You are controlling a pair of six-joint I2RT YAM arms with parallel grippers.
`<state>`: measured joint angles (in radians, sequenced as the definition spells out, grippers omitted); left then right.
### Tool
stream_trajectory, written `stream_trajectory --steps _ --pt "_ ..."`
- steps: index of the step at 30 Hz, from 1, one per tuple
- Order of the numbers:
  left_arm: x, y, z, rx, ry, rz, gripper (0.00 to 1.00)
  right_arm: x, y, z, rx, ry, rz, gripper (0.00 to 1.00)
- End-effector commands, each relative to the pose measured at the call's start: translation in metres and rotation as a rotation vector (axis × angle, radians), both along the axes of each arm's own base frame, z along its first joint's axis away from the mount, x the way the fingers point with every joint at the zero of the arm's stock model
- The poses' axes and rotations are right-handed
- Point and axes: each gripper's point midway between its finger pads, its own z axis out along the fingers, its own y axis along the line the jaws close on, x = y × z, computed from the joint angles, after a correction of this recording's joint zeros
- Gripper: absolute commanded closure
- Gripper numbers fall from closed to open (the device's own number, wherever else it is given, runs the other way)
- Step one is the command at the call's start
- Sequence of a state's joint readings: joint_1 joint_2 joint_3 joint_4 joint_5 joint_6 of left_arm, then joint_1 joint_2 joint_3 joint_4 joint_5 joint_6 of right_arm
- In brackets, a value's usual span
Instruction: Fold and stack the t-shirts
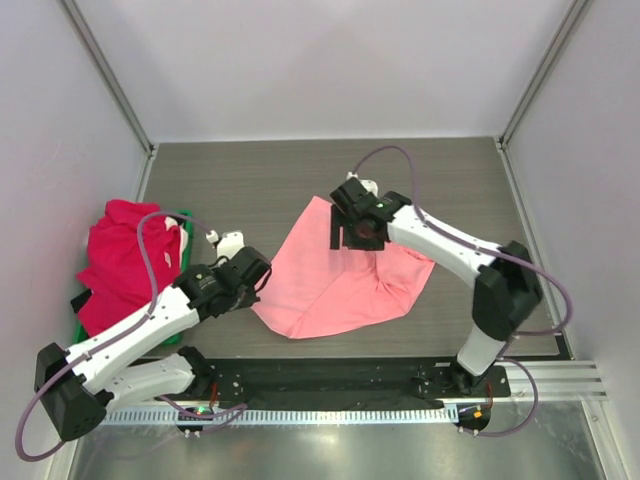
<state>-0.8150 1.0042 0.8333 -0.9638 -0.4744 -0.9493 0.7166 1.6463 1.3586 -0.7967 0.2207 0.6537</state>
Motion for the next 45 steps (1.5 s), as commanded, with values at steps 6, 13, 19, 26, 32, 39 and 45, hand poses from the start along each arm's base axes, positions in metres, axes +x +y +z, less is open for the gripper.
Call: stream_trajectory --steps 6,13,19,26,32,39,45 --pt "-0.001 -0.001 0.003 -0.023 -0.008 -0.03 1.0 0.059 0.032 -0.032 -0.096 -0.024 0.003 0.32" --pt "0.0 -0.002 0.004 -0.03 -0.021 -0.036 1.0 0.08 0.027 -0.07 -0.159 0.021 -0.024 0.41" --pt "0.0 -0.003 0.004 -0.029 -0.021 -0.038 1.0 0.086 0.018 -0.084 -0.198 0.031 -0.04 0.49" --pt "0.0 -0.003 0.004 -0.034 -0.025 -0.04 1.0 0.088 0.011 -0.099 -0.229 0.053 -0.045 0.56" --pt "0.0 -0.001 0.005 -0.037 -0.031 -0.033 1.0 0.086 0.007 -0.102 -0.241 0.055 -0.048 0.72" --pt "0.0 0.002 0.007 -0.03 -0.038 -0.019 1.0 0.084 0.0 -0.076 -0.24 0.021 -0.069 0.82" --pt "0.0 0.004 0.008 -0.024 -0.037 -0.006 1.0 0.075 -0.006 -0.056 -0.215 0.003 -0.076 0.87"
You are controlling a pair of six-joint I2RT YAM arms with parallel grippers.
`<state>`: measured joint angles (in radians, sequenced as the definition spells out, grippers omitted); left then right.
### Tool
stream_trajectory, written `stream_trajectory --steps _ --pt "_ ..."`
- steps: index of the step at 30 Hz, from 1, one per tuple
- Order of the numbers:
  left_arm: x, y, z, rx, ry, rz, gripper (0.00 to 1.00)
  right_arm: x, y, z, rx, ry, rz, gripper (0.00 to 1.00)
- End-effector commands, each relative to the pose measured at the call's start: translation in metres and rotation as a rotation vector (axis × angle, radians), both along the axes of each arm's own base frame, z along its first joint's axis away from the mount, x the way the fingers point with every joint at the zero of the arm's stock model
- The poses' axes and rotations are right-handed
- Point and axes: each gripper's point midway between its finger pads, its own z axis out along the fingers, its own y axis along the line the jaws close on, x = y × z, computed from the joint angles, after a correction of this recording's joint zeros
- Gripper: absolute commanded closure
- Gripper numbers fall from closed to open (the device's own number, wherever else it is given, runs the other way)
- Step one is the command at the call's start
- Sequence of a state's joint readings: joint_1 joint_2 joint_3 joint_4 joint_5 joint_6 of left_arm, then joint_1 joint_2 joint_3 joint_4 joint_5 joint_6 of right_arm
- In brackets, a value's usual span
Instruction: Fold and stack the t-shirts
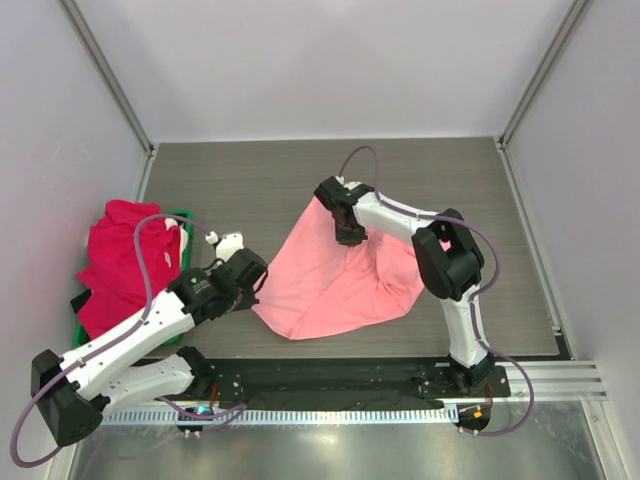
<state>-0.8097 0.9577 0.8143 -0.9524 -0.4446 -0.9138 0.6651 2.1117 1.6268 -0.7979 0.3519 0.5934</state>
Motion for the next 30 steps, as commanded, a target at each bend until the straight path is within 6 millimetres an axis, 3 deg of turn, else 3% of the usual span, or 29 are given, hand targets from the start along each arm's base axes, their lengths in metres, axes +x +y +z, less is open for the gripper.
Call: stream_trajectory --steps 1,4,6,9,13,14,16,17,19,20,21,22,23,24,26,27,30 --pt "0.003 0.005 0.005 0.003 -0.029 0.034 1.0 0.001 -0.007 0.041 0.032 -0.075 -0.022 0.87" --pt "0.003 0.007 0.006 0.007 -0.03 0.043 1.0 -0.004 -0.01 0.049 0.042 -0.085 -0.026 0.9" --pt "0.003 0.007 0.005 0.003 -0.025 0.05 1.0 -0.007 -0.013 0.05 0.043 -0.084 -0.026 0.98" --pt "0.003 0.002 0.009 -0.023 -0.029 0.046 1.0 -0.011 -0.013 0.058 0.062 -0.091 -0.022 0.99" --pt "0.007 -0.005 0.037 -0.086 -0.073 0.039 1.0 -0.012 -0.021 0.091 0.099 -0.153 -0.039 0.99" --pt "0.013 -0.008 0.059 -0.119 -0.116 0.045 1.0 -0.013 -0.024 0.12 0.142 -0.208 -0.048 0.99" --pt "0.016 -0.002 0.084 -0.11 -0.162 0.049 1.0 -0.012 -0.04 0.155 0.17 -0.28 -0.085 0.99" --pt "0.021 -0.004 0.115 -0.149 -0.218 0.051 1.0 -0.015 -0.046 0.194 0.226 -0.358 -0.094 0.99" --pt "0.023 0.001 0.139 -0.151 -0.257 0.055 1.0 -0.022 -0.067 0.236 0.251 -0.441 -0.126 0.99" --pt "0.025 0.003 0.155 -0.149 -0.287 0.052 1.0 -0.024 -0.073 0.268 0.284 -0.505 -0.134 0.99" --pt "0.027 0.003 0.186 -0.193 -0.343 0.056 1.0 -0.036 -0.085 0.304 0.325 -0.582 -0.141 0.99" --pt "0.027 0.006 0.2 -0.202 -0.366 0.057 1.0 -0.044 -0.096 0.321 0.322 -0.616 -0.153 0.99" --pt "0.027 0.007 0.214 -0.209 -0.39 0.05 1.0 -0.052 -0.103 0.355 0.36 -0.689 -0.146 0.99" --pt "0.028 0.009 0.245 -0.256 -0.451 0.055 1.0 -0.067 -0.114 0.381 0.395 -0.749 -0.147 0.99" --pt "0.026 0.012 0.272 -0.292 -0.499 0.047 1.0 -0.089 -0.131 0.423 0.438 -0.841 -0.136 0.99" --pt "0.023 0.015 0.3 -0.335 -0.553 0.032 1.0 -0.104 -0.142 0.442 0.466 -0.893 -0.134 0.99" --pt "0.014 0.012 0.35 -0.433 -0.656 -0.036 1.0 -0.14 -0.166 0.478 0.492 -0.981 -0.099 0.99"
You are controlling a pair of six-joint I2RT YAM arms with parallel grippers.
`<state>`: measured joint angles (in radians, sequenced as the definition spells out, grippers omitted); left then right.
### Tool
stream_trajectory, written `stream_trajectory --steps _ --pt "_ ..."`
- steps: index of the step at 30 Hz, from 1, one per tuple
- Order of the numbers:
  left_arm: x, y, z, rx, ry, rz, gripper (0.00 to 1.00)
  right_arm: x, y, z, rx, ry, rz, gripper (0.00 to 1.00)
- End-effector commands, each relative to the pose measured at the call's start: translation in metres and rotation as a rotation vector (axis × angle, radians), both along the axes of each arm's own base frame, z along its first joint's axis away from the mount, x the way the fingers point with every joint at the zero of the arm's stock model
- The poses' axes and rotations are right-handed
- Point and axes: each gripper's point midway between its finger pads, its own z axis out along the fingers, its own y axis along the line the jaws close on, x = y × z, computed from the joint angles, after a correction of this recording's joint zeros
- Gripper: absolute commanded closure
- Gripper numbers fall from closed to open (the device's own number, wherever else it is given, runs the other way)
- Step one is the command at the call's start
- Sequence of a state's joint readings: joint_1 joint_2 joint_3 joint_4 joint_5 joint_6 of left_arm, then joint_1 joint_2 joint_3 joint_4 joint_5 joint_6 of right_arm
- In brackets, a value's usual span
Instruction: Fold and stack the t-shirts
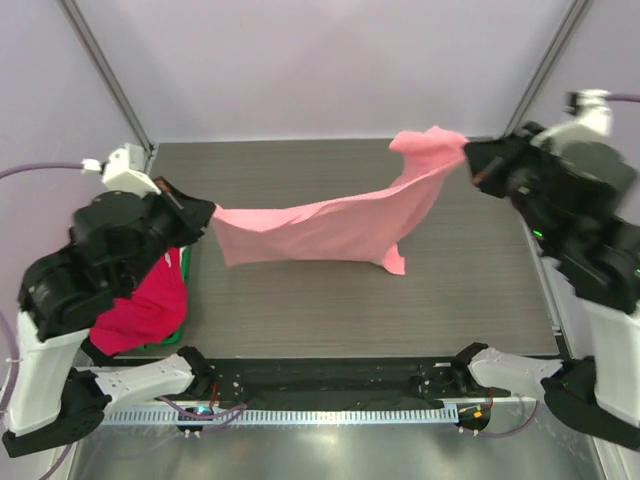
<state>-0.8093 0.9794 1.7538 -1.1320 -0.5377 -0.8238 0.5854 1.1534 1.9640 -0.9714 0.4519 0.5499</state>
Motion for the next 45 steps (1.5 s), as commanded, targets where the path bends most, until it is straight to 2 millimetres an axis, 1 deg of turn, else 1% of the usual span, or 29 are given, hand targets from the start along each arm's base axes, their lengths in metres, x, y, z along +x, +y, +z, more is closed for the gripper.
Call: stream_trajectory --steps 1,2,8,14,17,20,21,24,25,26,27,28,29,30,31,32,33,34,35,36,37,38,39,40,41,42,43,44,45 --pt "-0.011 0.009 0.051 -0.02 -0.126 -0.054 1.0 -0.037 -0.034 0.016 -0.072 -0.04 -0.021 0.99" --pt "-0.014 0.007 0.06 -0.033 -0.147 -0.075 1.0 -0.049 -0.043 0.031 -0.054 -0.082 -0.02 0.99" --pt "-0.039 0.0 0.115 -0.109 -0.318 -0.23 1.0 -0.109 -0.081 0.069 -0.02 -0.239 -0.006 0.99" --pt "-0.069 -0.005 0.159 -0.21 -0.484 -0.369 0.99 -0.154 -0.09 0.105 0.043 -0.401 0.065 0.99" --pt "-0.064 -0.008 0.167 -0.208 -0.502 -0.362 1.0 -0.164 -0.091 0.123 0.008 -0.466 0.051 0.99" --pt "-0.034 -0.006 0.152 -0.121 -0.439 -0.245 1.0 -0.125 -0.091 0.115 -0.06 -0.379 -0.046 0.99" --pt "-0.004 -0.012 0.136 -0.042 -0.375 -0.158 1.0 -0.106 -0.092 0.106 -0.082 -0.328 -0.087 0.99" --pt "0.041 -0.013 0.098 0.129 -0.243 -0.018 1.0 -0.026 -0.084 0.057 -0.197 -0.111 -0.214 0.99" --pt "0.067 -0.03 0.068 0.179 -0.147 -0.036 1.0 0.012 -0.075 0.039 -0.247 -0.049 -0.246 0.99" --pt "0.083 -0.035 0.049 0.166 -0.077 -0.058 1.0 0.039 -0.065 0.011 -0.312 0.029 -0.246 0.99" --pt "0.114 -0.014 0.03 0.12 -0.004 0.024 1.0 0.06 -0.068 -0.004 -0.353 0.078 -0.299 0.99" --pt "0.137 -0.029 0.0 0.097 0.08 -0.038 1.0 0.086 -0.062 -0.022 -0.38 0.126 -0.309 0.99" --pt "0.157 -0.024 -0.039 0.118 0.173 -0.019 1.0 0.129 -0.051 -0.061 -0.439 0.222 -0.3 0.99" --pt "0.184 -0.007 -0.06 0.116 0.21 0.038 1.0 0.156 -0.056 -0.084 -0.462 0.279 -0.322 0.99" --pt "0.211 -0.006 -0.105 0.14 0.316 0.043 1.0 0.177 -0.057 -0.103 -0.475 0.317 -0.335 0.99" --pt "0.225 -0.007 -0.139 0.135 0.407 0.022 1.0 0.219 -0.05 -0.144 -0.504 0.396 -0.327 0.92" --pt "0.241 0.005 -0.158 0.123 0.461 0.039 1.0 0.236 -0.048 -0.161 -0.499 0.425 -0.304 0.4" --pt "0.255 -0.003 -0.215 0.131 0.616 -0.022 1.0 0.246 -0.049 -0.151 -0.465 0.41 -0.29 0.22" --pt "0.259 -0.003 -0.233 0.136 0.675 -0.045 0.92 0.257 -0.047 -0.165 -0.472 0.441 -0.286 0.13" --pt "0.268 -0.001 -0.236 0.153 0.682 -0.05 0.64 0.268 -0.045 -0.191 -0.491 0.494 -0.281 0.03" --pt "0.262 0.001 -0.255 0.182 0.754 -0.064 0.51 0.266 -0.043 -0.192 -0.487 0.505 -0.274 0.01" --pt "0.26 0.003 -0.266 0.206 0.782 -0.076 0.42 0.264 -0.04 -0.209 -0.477 0.548 -0.254 0.0" --pt "0.253 0.007 -0.284 0.227 0.814 -0.067 0.32 0.252 -0.039 -0.195 -0.456 0.527 -0.241 0.0" --pt "0.248 0.01 -0.287 0.233 0.811 -0.057 0.3 0.254 -0.036 -0.188 -0.427 0.481 -0.237 0.0" --pt "0.241 0.012 -0.294 0.233 0.82 -0.04 0.27 0.243 -0.033 -0.235 -0.449 0.577 -0.194 0.0" --pt "0.229 0.017 -0.293 0.233 0.795 -0.02 0.26 0.234 -0.034 -0.2 -0.396 0.462 -0.198 0.0" --pt "0.22 0.019 -0.296 0.232 0.798 -0.008 0.25 0.226 -0.033 -0.209 -0.39 0.472 -0.182 0.0" --pt "0.211 0.021 -0.294 0.222 0.792 0.007 0.25 0.212 -0.032 -0.24 -0.393 0.535 -0.148 0.0" --pt "0.207 0.027 -0.28 0.229 0.737 0.043 0.26 0.205 -0.032 -0.244 -0.376 0.543 -0.143 0.0"
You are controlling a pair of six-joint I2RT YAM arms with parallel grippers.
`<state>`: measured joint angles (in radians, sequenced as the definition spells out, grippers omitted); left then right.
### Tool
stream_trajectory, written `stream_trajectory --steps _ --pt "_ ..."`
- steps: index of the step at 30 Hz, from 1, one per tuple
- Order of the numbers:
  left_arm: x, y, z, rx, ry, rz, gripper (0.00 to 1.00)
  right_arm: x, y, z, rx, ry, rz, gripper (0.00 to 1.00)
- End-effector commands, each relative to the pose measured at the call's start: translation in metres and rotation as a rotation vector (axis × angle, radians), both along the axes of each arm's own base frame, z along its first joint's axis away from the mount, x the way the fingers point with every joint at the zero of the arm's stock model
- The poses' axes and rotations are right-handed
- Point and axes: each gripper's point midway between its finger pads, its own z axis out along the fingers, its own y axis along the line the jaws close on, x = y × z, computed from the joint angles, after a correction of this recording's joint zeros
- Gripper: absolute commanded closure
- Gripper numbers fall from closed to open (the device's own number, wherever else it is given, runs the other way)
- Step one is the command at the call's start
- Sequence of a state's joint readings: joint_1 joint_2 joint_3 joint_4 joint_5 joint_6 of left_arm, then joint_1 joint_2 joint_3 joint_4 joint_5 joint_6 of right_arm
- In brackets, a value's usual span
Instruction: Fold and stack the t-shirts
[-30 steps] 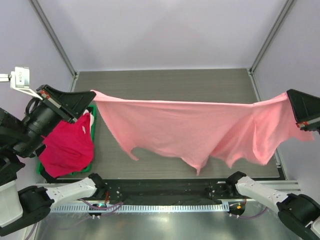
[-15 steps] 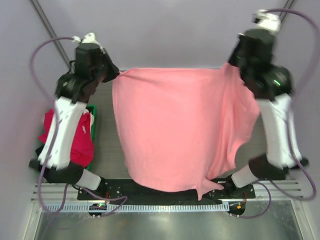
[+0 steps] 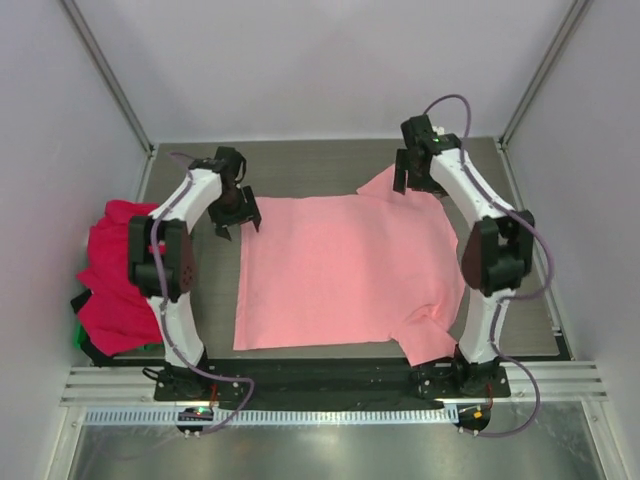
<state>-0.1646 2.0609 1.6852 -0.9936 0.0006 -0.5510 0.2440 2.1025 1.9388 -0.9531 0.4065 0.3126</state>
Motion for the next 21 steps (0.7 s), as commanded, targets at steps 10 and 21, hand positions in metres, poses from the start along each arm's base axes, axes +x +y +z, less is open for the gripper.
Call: stream_trajectory --steps 10,21 --pt "-0.072 -0.023 0.046 -0.084 -0.286 0.021 0.27 -0.062 0.02 0.031 0.36 -0.157 0.045 0.0" --pt "-0.096 -0.032 -0.023 -0.077 -0.199 0.013 0.34 0.0 0.043 -0.009 0.467 -0.088 0.08 0.0"
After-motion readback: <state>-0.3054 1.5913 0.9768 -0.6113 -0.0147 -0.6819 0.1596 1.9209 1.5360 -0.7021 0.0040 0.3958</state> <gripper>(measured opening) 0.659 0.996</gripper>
